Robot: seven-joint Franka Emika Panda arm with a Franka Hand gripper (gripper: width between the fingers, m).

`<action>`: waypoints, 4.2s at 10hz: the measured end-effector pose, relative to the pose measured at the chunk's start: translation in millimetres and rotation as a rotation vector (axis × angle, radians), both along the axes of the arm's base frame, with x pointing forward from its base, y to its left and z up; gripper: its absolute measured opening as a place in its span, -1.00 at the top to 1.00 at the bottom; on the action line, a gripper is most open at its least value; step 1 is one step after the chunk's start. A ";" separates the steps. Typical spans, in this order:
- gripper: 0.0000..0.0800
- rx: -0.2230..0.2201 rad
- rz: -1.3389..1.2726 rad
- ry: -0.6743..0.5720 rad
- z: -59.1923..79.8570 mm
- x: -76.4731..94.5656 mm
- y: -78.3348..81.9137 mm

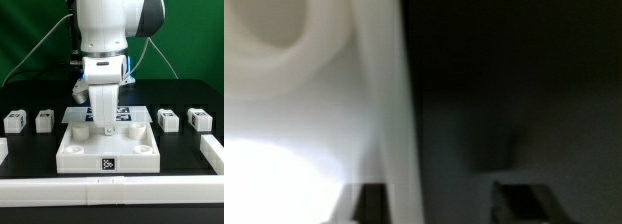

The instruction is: Assemble one leg

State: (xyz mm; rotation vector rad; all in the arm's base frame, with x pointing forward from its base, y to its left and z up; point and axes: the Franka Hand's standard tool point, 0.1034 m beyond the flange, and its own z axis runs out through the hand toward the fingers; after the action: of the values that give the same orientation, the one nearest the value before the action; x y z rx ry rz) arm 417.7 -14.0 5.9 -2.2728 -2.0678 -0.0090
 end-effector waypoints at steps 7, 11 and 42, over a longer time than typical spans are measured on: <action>0.86 0.000 -0.001 -0.014 1.4 3.2 -0.3; 0.86 -0.003 0.054 -0.013 4.2 12.1 2.8; -0.62 0.014 -0.033 -0.035 11.1 79.3 83.7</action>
Offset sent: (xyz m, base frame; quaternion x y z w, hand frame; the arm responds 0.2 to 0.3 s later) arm 0.0000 0.0000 0.0000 0.0000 0.0000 0.0000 1.0000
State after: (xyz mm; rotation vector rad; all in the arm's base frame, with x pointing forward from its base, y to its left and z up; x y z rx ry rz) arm 496.9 69.7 17.0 -2.3153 -2.0393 -0.0655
